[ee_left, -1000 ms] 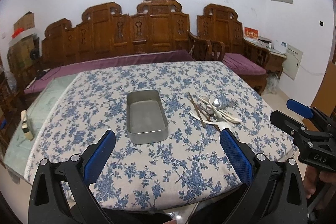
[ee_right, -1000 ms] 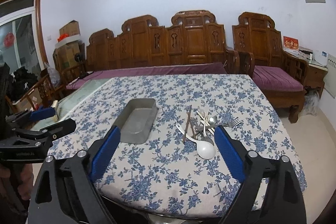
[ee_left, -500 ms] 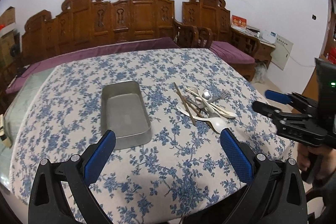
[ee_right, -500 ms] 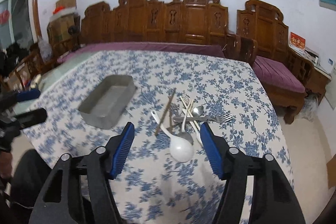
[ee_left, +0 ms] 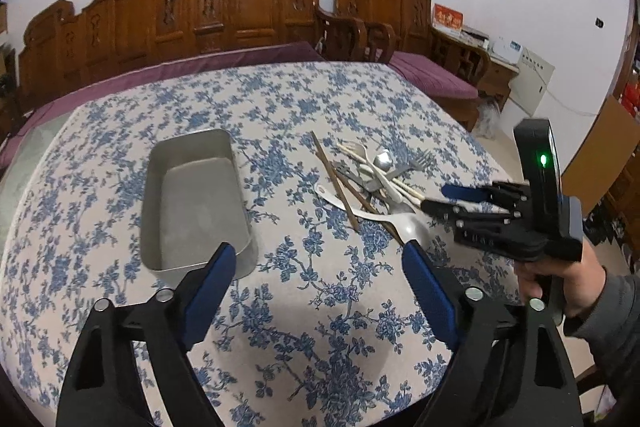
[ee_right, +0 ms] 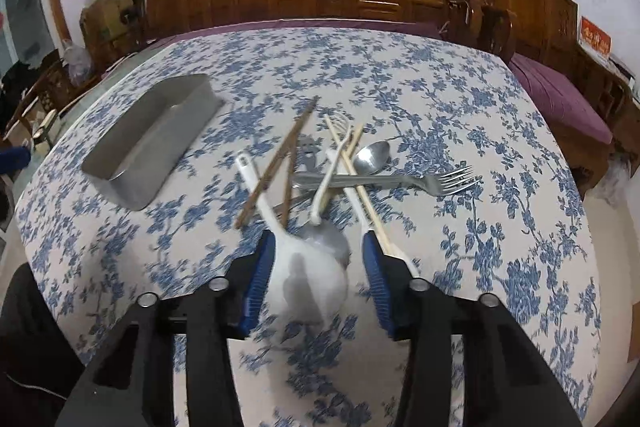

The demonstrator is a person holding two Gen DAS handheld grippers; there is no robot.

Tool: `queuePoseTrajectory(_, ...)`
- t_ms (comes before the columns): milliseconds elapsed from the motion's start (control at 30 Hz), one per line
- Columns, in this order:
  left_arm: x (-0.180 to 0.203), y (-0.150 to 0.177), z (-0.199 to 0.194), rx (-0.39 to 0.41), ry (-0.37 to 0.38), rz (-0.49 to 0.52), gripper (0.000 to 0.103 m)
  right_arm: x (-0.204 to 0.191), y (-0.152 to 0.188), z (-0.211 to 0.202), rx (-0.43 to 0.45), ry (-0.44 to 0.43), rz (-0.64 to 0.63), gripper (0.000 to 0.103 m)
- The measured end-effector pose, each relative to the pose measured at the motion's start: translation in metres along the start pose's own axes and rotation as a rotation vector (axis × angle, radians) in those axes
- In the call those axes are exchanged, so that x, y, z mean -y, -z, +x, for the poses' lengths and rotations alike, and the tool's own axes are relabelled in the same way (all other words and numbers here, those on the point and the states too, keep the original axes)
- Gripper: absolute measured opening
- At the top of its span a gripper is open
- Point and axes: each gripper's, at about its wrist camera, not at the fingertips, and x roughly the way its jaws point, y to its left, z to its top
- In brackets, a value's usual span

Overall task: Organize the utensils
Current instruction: 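Move the right tool toward the utensil pile while the left tool approaches it too, then grasp the white plastic fork with the right tool while the left tool grasps a brown chopstick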

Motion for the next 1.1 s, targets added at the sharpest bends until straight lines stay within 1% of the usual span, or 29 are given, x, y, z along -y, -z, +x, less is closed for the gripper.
queuePoseTrajectory(100, 0.002, -0.002, 0.012, -0.017, 0.004, 0.002, 0.077, 0.006, -0.010, 0.012, -0.012, -0.033, 0.016, 0.036)
queuePoseTrajectory(167, 0.004, -0.004, 0.019, -0.027, 0.005, 0.002, 0.076, 0.007, -0.017, 0.020, -0.020, -0.044, 0.018, 0.034)
queuePoseTrajectory(267, 0.007, -0.007, 0.025, -0.033, 0.004, 0.006, 0.073, 0.006, -0.029, 0.039, -0.051, -0.064, 0.033, 0.027)
queuePoseTrajectory(300, 0.007, -0.008, 0.027, -0.037, 0.001, 0.007, 0.073, 0.006, -0.032, 0.045, -0.062, -0.063, 0.040, 0.025)
queuePoseTrajectory(367, 0.009, -0.008, 0.030, -0.043, 0.000, 0.011, 0.073, 0.005, -0.036, 0.056, -0.085, -0.042, 0.048, 0.024)
queuePoseTrajectory(400, 0.010, -0.008, 0.032, -0.049, -0.003, 0.013, 0.073, 0.006, -0.037, 0.063, -0.111, -0.018, 0.056, 0.020)
queuePoseTrajectory(467, 0.011, -0.008, 0.035, -0.056, -0.002, 0.015, 0.073, 0.006, -0.036, 0.071, -0.147, -0.012, 0.060, 0.013)
queuePoseTrajectory(500, 0.011, -0.007, 0.037, -0.062, -0.004, 0.017, 0.073, 0.006, -0.035, 0.074, -0.157, 0.001, 0.054, 0.008)
queuePoseTrajectory(567, 0.012, -0.006, 0.041, -0.070, -0.006, 0.019, 0.073, 0.008, -0.032, 0.076, -0.166, 0.018, 0.060, 0.007)
queuePoseTrajectory(633, 0.013, -0.005, 0.046, -0.080, -0.007, 0.019, 0.073, 0.013, -0.030, 0.070, -0.151, 0.005, 0.084, 0.007)
queuePoseTrajectory(733, 0.015, -0.006, 0.054, -0.087, -0.007, 0.023, 0.073, 0.018, -0.029, 0.052, -0.115, -0.010, 0.098, 0.007)
queuePoseTrajectory(800, 0.019, -0.008, 0.060, -0.094, -0.004, 0.028, 0.068, 0.021, -0.027, 0.035, -0.088, -0.020, 0.102, 0.007)
queuePoseTrajectory(833, 0.021, -0.009, 0.064, -0.103, -0.001, 0.031, 0.063, 0.022, -0.027, 0.029, -0.082, -0.022, 0.102, 0.007)
queuePoseTrajectory(900, 0.026, -0.012, 0.074, -0.114, 0.005, 0.034, 0.060, 0.022, -0.023, 0.013, -0.063, -0.032, 0.093, 0.007)
queuePoseTrajectory(1000, 0.034, -0.015, 0.090, -0.135, 0.010, 0.045, 0.054, 0.024, -0.014, -0.005, -0.044, -0.038, 0.101, 0.007)
queuePoseTrajectory(1100, 0.039, -0.018, 0.111, -0.171, 0.014, 0.040, 0.046, 0.027, -0.008, -0.011, -0.039, -0.033, 0.097, 0.007)
